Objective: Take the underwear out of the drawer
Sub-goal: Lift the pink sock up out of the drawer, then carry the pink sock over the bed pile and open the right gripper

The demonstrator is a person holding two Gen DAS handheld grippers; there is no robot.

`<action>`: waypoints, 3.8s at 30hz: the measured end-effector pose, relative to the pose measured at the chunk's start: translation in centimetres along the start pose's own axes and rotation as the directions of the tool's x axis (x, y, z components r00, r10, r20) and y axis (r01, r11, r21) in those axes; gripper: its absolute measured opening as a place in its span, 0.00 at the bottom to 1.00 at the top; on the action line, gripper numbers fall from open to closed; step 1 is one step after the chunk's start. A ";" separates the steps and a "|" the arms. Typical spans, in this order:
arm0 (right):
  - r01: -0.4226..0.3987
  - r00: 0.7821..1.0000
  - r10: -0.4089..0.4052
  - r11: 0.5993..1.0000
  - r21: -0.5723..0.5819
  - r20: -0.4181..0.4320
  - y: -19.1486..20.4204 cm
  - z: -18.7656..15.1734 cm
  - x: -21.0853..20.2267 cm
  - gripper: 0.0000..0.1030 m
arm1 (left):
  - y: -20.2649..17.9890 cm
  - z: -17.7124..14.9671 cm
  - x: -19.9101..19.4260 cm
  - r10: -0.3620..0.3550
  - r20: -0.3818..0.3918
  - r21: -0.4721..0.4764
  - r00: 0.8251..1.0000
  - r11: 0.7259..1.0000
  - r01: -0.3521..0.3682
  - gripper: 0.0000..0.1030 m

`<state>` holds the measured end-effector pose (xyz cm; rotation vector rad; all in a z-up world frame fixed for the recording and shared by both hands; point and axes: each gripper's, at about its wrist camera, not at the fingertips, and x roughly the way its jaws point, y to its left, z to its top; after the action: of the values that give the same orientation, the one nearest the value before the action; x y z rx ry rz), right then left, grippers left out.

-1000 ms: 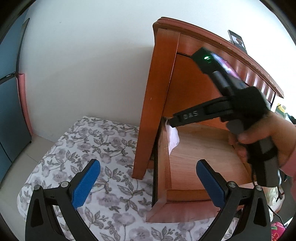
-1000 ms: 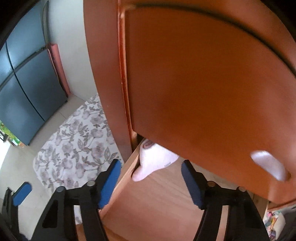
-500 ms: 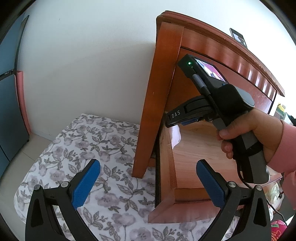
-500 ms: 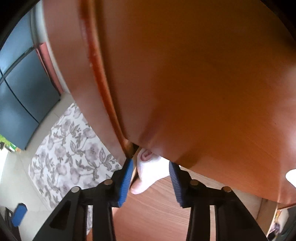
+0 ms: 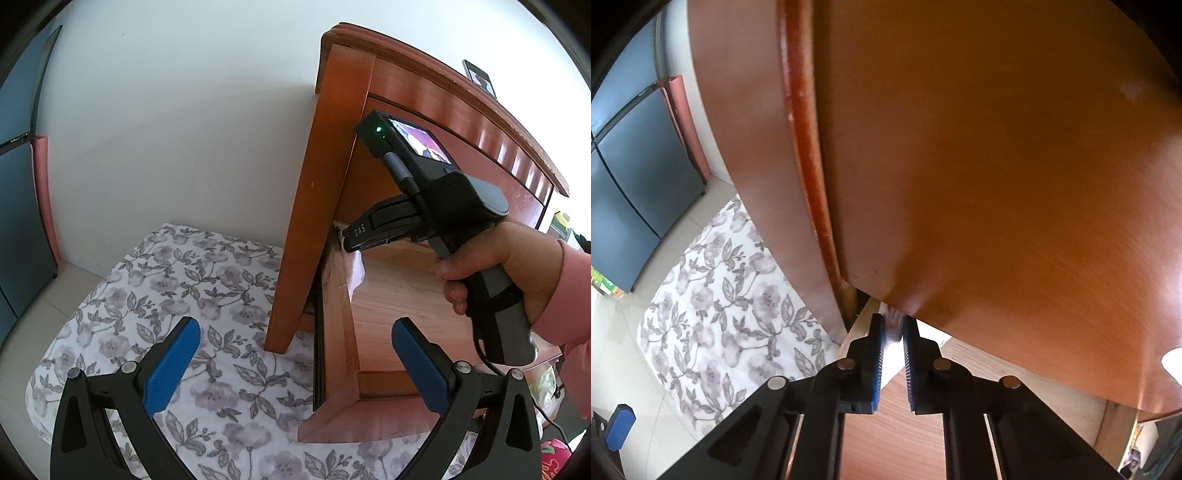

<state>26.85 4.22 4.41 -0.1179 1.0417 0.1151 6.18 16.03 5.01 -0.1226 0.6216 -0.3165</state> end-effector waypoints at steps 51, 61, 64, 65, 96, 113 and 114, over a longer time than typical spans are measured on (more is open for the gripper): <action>0.014 0.972 -0.074 0.965 0.261 0.222 -19.6 -16.5 -24.4 0.09 | -12.8 -3.2 -1.2 0.012 -0.062 0.096 0.998 0.995 -0.006 1.00; 0.034 0.961 -0.130 0.932 0.360 0.245 -23.9 -20.1 -27.7 0.09 | -13.4 -3.2 -0.8 0.062 -0.067 0.120 0.996 0.991 -0.054 1.00; 0.044 0.959 -0.149 0.919 0.391 0.241 -25.4 -21.8 -28.3 0.09 | -13.4 -3.2 -0.9 0.064 -0.061 0.117 0.996 0.991 -0.057 1.00; 0.052 0.958 -0.160 0.914 0.403 0.238 -26.0 -22.5 -28.5 0.09 | -13.4 -3.2 -1.0 0.069 -0.056 0.117 0.996 0.991 -0.062 1.00; 0.116 0.993 -0.082 0.767 0.630 -0.084 -32.8 -36.2 -13.5 0.09 | -13.9 -3.3 -0.9 0.103 -0.055 0.150 0.993 0.984 -0.094 1.00; 0.079 0.995 -0.022 0.796 0.600 -0.101 -29.7 -36.1 -10.3 0.25 | -13.8 -3.4 -0.6 0.109 -0.071 0.148 0.992 0.984 -0.098 1.00; 0.077 0.995 -0.023 0.799 0.597 -0.098 -29.6 -36.0 -10.3 0.28 | -13.9 -3.4 -0.6 0.110 -0.071 0.150 0.991 0.984 -0.098 1.00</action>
<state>-4.57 -30.91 -3.42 0.4357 1.1164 -0.2780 0.22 3.08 5.49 0.0633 0.6790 -0.2653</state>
